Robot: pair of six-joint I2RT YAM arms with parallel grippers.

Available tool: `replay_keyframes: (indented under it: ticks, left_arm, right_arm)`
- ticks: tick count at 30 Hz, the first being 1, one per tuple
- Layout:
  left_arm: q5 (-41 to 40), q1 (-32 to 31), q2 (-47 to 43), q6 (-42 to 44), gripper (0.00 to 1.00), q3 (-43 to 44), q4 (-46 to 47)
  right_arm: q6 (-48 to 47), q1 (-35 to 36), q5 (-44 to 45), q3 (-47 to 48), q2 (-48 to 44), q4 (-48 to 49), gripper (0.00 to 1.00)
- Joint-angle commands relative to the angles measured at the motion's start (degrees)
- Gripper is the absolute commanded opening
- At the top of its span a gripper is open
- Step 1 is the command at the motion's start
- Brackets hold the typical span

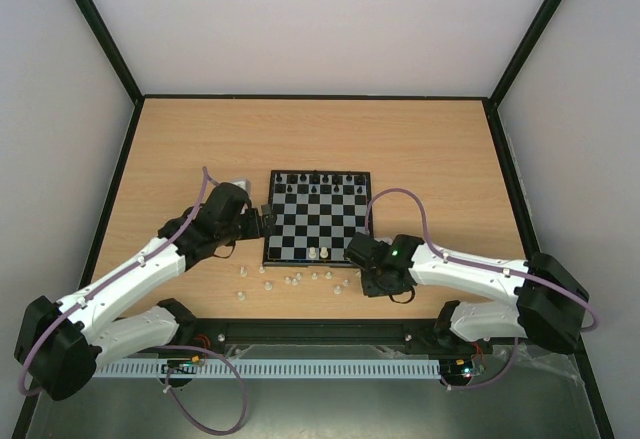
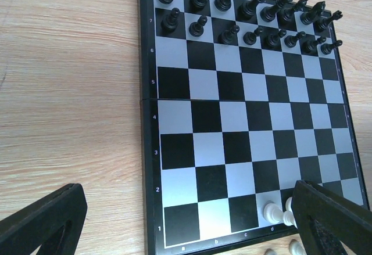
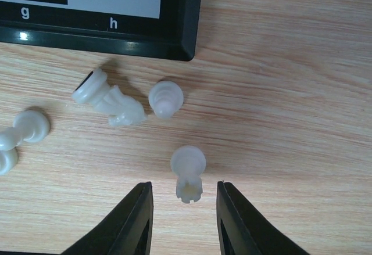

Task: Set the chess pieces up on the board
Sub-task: Pick up the chess piece at the center of the board.

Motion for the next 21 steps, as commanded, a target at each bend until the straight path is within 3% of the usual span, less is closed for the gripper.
replay_keyframes:
  ticks: [1, 8, 21]
  left_arm:
    - [0.37, -0.23, 0.01, 0.38, 0.99, -0.79, 0.55]
    - [0.17, -0.23, -0.34, 0.51, 0.99, -0.68, 0.49]
    - [0.34, -0.27, -0.43, 0.42, 0.99, -1.01, 0.96]
  right_arm:
    - [1.28, 0.45, 1.5, -0.91, 2.4, -0.44, 0.29]
    - [0.73, 0.41, 3.12, 0.37, 6.05, 1.0, 0.24]
    - [0.29, 0.14, 4.78, 3.0, 2.4, -2.18, 0.1]
